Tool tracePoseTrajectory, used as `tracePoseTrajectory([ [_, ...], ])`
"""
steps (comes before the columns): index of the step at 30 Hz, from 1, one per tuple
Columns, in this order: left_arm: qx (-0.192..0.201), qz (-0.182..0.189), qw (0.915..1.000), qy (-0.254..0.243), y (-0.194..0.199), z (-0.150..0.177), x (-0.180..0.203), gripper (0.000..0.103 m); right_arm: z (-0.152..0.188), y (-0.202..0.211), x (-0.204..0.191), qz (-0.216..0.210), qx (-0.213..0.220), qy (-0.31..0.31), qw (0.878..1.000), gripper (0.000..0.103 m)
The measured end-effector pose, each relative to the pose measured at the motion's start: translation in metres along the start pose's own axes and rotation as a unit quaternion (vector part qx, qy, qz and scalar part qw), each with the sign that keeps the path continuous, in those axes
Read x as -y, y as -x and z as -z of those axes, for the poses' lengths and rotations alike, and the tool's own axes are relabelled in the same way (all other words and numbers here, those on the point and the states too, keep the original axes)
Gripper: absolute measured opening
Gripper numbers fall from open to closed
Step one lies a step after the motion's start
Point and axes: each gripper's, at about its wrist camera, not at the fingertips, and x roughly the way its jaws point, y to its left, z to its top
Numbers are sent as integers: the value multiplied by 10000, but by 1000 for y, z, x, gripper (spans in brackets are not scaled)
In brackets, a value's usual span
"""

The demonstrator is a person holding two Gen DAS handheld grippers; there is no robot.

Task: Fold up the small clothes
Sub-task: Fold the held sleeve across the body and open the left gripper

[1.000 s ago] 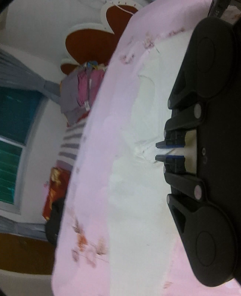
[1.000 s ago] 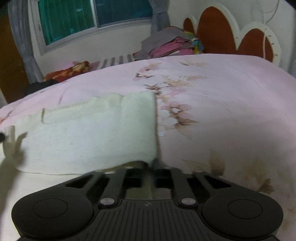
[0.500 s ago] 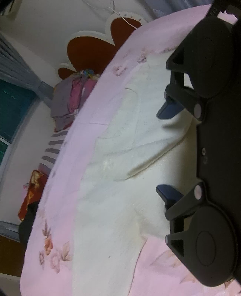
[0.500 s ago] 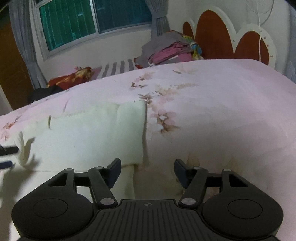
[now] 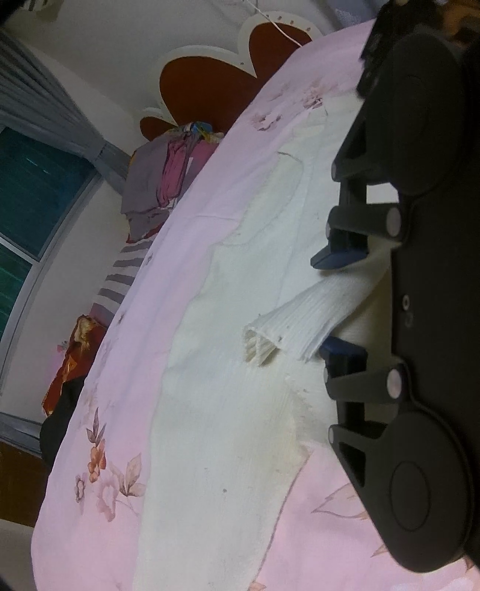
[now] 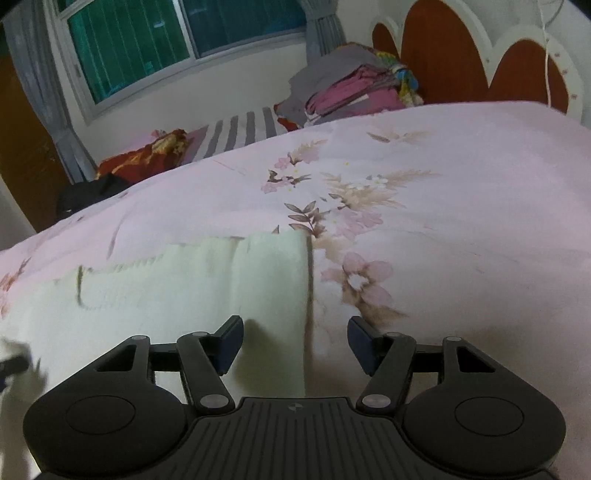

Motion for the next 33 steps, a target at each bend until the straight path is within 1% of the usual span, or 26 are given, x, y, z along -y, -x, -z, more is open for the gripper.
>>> tracePoseTrajectory([
  [1, 0, 5, 10000, -46, 0, 1, 0, 20, -4, -9, 0, -25, -50, -13, 10000, 63],
  [3, 12, 7, 9999, -124, -1, 4, 2, 8, -9, -20, 0, -33, -112, -52, 9999, 63],
  [4, 41, -16, 9998, -180, 0, 5, 3, 6, -13, -24, 0, -40, -108, -69, 9999, 62],
  [5, 84, -8, 9997, -242, 1, 6, 3, 5, -15, -28, -1, -36, -110, -49, 9999, 40],
  [6, 148, -13, 9994, -304, 3, 7, 5, 5, -17, -31, -3, -28, -128, 9, 9999, 22],
  [7, 220, -31, 9991, -370, 4, 8, 7, 4, -19, -33, -4, -61, -175, 21, 9998, 13],
  [8, 302, -45, 9986, -427, 6, 9, 9, 4, -19, -33, -5, -38, -161, 44, 9999, 10],
  [10, 486, -15, 9973, -546, 11, 9, 14, 4, -18, -30, -8, 62, -63, 175, 9998, 6],
  [11, 559, -31, 9962, -675, 12, 11, 17, 4, -17, -26, -6, 177, 67, 142, 9997, 6],
  [12, 541, -115, 9949, -845, 8, 13, 20, 4, -16, -24, -5, 288, 164, 116, 9994, 6],
  [13, 434, -214, 9945, -931, 2, 15, 21, 4, -12, -26, -2, 436, 167, 130, 9988, 6],
  [14, 320, -284, 9949, -919, -3, 16, 19, 4, -8, -30, -1, 461, 113, 192, 9987, 6],
  [15, 323, -324, 9943, -959, -3, 18, 17, 5, -7, -29, -3, 503, 168, 322, 9981, 6],
  [17, 479, -626, 9892, -1235, 2, 22, 21, 15, -9, -26, -9, 585, 192, 522, 9967, 9],
  [18, 508, -742, 9875, -1294, 5, 22, 22, 23, -10, -23, -8, 630, 232, 523, 9964, 13],
  [19, 519, -806, 9872, -1275, 8, 22, 21, 25, -11, -18, -7, 751, 322, 521, 9953, 29],
  [20, 563, -873, 9868, -1242, 13, 21, 20, 24, -11, -13, -7, 849, 452, 535, 9939, 39],
  [21, 612, -924, 9861, -1235, 18, 21, 19, 25, -13, -7, -8, 884, 571, 548, 9929, 40],
  [23, 680, -897, 9863, -1209, 29, 19, 19, 25, -13, 4, -10, 697, 663, 533, 9939, 40],
  [25, 744, -784, 9867, -1211, 39, 17, 24, 25, -13, 11, -17, 392, 627, 567, 9957, 39],
  [26, 801, -687, 9863, -1266, 45, 18, 29, 26, -11, 12, -21, 307, 573, 619, 9960, 39],
  [27, 822, -604, 9858, -1335, 47, 19, 33, 32, -9, 13, -27, 214, 499, 670, 9963, 39],
  [28, 798, -520, 9853, -1416, 48, 19, 39, 40, -5, 14, -32, 131, 426, 714, 9965, 39],
  [30, 626, -355, 9866, -1467, 41, 20, 48, 47, 1, 12, -44, 37, 330, 801, 9962, 39],
  [33, 303, -378, 9893, -1373, 21, 18, 51, 48, 11, 9, -61, -96, 156, 902, 9958, 40],
])
